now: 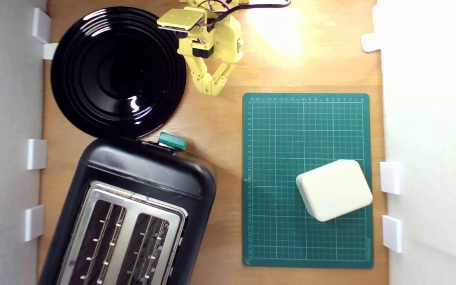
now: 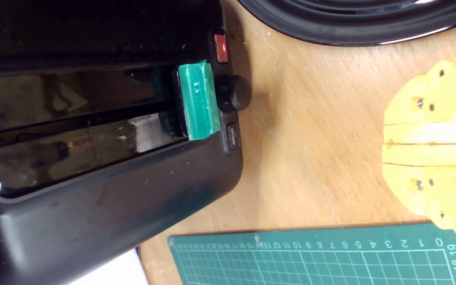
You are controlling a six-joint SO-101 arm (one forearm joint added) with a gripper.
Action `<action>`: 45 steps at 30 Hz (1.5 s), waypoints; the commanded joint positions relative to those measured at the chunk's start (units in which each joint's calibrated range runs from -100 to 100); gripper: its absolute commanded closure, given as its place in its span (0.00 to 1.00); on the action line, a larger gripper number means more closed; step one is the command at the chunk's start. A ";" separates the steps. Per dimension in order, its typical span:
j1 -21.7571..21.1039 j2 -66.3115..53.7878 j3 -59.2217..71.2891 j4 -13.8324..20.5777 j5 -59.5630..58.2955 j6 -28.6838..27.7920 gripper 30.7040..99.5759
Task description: Start toaster
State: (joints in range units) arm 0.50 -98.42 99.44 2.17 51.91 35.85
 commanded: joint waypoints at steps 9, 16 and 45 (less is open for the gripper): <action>-0.10 -0.92 0.28 0.55 -1.08 -0.75 0.99; -0.26 -0.92 0.28 1.12 -0.74 -0.80 0.98; -15.02 -1.00 0.28 1.12 -0.82 -0.80 0.99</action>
State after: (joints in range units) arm -14.05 -98.42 99.44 2.65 51.91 35.25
